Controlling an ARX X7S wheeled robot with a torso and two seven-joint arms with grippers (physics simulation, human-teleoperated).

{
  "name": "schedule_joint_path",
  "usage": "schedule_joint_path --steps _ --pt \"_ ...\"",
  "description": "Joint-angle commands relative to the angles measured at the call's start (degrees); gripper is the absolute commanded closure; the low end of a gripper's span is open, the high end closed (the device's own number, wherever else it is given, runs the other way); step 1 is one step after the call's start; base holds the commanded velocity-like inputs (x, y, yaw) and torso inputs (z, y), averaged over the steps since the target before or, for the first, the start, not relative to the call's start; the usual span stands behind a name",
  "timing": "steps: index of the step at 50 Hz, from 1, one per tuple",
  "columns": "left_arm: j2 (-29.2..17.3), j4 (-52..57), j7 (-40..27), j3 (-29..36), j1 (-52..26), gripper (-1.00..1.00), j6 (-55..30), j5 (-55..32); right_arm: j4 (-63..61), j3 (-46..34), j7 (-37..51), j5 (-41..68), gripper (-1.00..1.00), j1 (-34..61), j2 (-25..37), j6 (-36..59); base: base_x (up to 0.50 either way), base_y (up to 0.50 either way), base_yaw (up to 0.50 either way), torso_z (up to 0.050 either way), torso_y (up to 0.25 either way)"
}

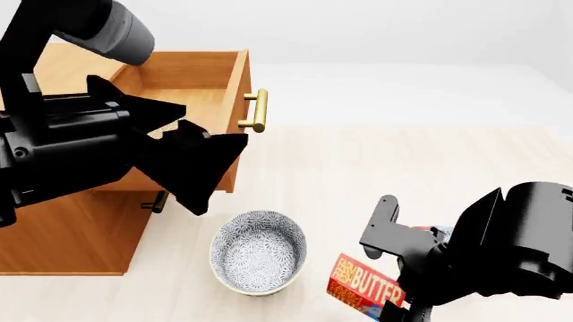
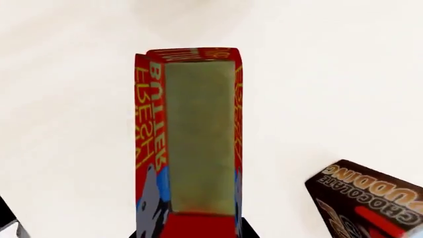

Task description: Put the butter at the back in the top drawer of the cabinet and close it.

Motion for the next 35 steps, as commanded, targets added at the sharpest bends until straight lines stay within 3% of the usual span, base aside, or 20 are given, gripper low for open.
schedule_joint_path --steps 1,6,11,17,22,28,35 --pt "1.4 -0.7 7.3 -0.6 -1.6 -1.0 -8.9 1.3 -10.6 6.3 3.4 9.0 1.0 7.6 7.2 5.1 0.0 0.0 0.0 0.0 0.0" --pt "0.0 -3.4 13.8 3.7 -4.7 -1.0 -13.1 2.5 -12.4 8.2 4.6 13.3 1.0 10.7 8.5 6.3 0.0 0.0 0.0 0.0 0.0" --pt "-2.9 -2.4 34.7 8.9 -9.0 -1.0 -13.1 16.1 -13.0 9.1 4.0 15.7 1.0 15.0 8.7 7.5 0.0 0.0 0.0 0.0 0.0" --pt "-4.3 2.3 60.2 9.2 -9.8 -1.0 -12.7 33.9 -13.2 9.1 2.6 17.6 1.0 20.6 7.9 7.9 0.0 0.0 0.0 0.0 0.002" --pt "-4.7 5.6 75.3 10.7 -9.6 -1.0 -11.3 45.0 -13.2 9.3 1.7 18.9 1.0 23.8 7.3 7.3 0.0 0.0 0.0 0.0 0.0" --pt "-5.7 9.3 85.1 12.6 -8.7 -1.0 -8.9 50.5 -13.5 9.7 1.2 20.4 1.0 26.1 7.0 6.3 0.0 0.0 0.0 0.0 0.0" --pt "-5.8 11.7 89.9 14.4 -8.3 -1.0 -7.3 52.6 -12.9 10.7 3.2 23.8 1.0 28.5 6.0 5.2 0.0 0.0 0.0 0.0 0.001"
